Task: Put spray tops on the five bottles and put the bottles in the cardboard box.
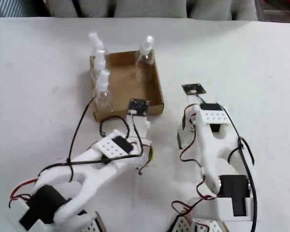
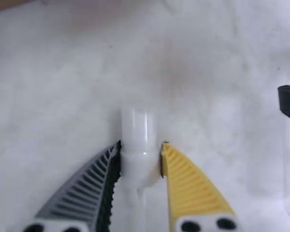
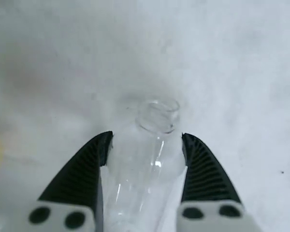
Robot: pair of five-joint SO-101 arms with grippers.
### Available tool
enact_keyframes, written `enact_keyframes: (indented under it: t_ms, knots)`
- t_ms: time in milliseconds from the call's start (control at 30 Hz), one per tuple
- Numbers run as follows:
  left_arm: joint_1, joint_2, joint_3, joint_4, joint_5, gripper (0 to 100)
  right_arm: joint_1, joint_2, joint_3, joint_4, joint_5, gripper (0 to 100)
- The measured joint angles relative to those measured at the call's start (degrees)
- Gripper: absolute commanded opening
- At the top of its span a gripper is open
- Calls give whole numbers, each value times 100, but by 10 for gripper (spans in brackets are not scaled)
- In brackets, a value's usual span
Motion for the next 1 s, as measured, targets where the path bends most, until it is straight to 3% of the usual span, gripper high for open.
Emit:
enact_keyframes:
  t_ms: [267,600,1000]
  knots:
    - [-448,9,0,-211,0,50,-35,-809,-993,1064,-677,17]
    - [-633,9,0,-255,0,50,-387,-2215,-721,1152,-826,17]
    - [-633,9,0,-255,0,50,-580,-3525,730,-1222,-835,19]
